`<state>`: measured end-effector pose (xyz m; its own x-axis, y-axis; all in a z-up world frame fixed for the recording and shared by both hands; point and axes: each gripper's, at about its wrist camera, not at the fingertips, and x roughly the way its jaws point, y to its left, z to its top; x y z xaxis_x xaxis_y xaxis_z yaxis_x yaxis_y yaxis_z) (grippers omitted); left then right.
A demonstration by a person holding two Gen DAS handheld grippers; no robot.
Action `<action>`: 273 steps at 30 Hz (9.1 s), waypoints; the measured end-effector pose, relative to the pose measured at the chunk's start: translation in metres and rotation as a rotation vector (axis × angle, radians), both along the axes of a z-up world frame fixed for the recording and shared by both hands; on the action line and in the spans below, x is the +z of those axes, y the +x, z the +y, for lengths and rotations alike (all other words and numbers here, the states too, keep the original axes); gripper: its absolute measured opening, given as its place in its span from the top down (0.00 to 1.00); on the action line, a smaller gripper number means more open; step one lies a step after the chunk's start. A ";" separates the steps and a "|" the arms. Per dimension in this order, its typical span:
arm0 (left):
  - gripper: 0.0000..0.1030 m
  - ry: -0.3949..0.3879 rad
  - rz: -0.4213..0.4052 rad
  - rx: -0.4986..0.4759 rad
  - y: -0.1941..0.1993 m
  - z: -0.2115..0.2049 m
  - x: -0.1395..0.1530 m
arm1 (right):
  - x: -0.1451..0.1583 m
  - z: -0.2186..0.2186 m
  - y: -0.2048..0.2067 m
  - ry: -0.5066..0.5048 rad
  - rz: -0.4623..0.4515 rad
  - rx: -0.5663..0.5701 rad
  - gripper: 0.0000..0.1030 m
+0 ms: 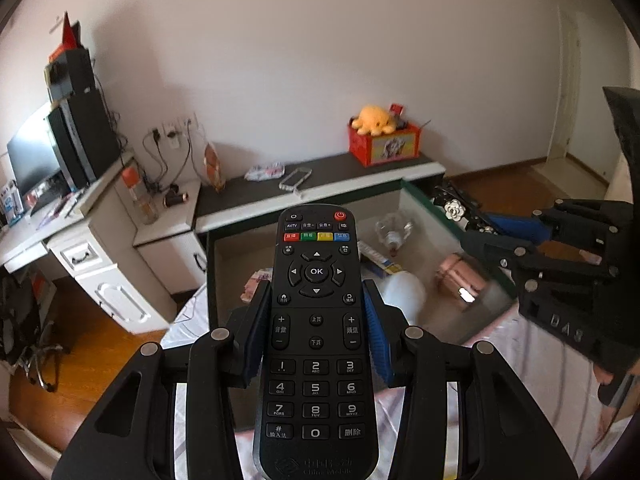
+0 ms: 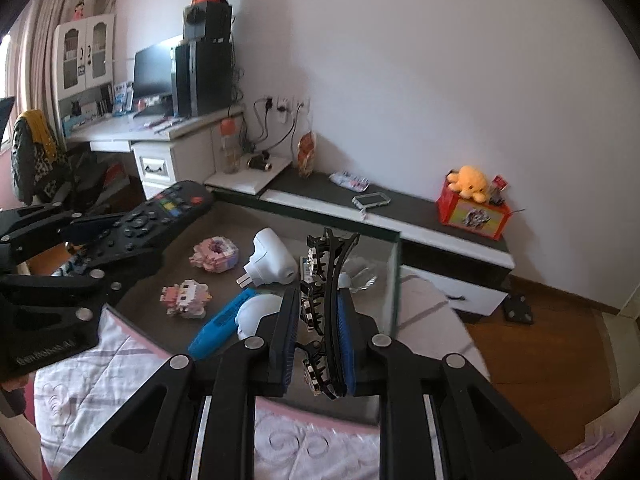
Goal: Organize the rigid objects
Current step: 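Carry remote and toy track into the pink box and open both tools, then withdraw both tools from the box back over the bed, then grasp the yellow highlighter with left tool while right tool grasps white adapter, then carry highlighter and white adapter into the pink box and open both tools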
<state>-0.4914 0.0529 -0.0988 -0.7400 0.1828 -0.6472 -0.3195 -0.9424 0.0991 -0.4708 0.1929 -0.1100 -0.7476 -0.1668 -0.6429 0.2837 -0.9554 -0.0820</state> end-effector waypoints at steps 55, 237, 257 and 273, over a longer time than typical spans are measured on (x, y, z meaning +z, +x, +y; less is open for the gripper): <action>0.00 0.090 0.243 0.145 0.212 -0.046 0.034 | 0.046 0.002 0.199 -0.087 0.281 -0.132 0.00; 0.74 0.038 0.229 0.125 0.183 -0.048 0.040 | 0.039 -0.030 0.157 -0.049 0.188 0.008 0.60; 0.74 -0.003 0.035 0.051 0.002 -0.010 -0.008 | -0.004 -0.024 0.008 0.007 0.043 -0.004 0.60; 0.73 -0.043 -0.066 0.065 -0.037 0.007 -0.057 | -0.036 -0.023 -0.034 -0.013 -0.048 -0.001 0.59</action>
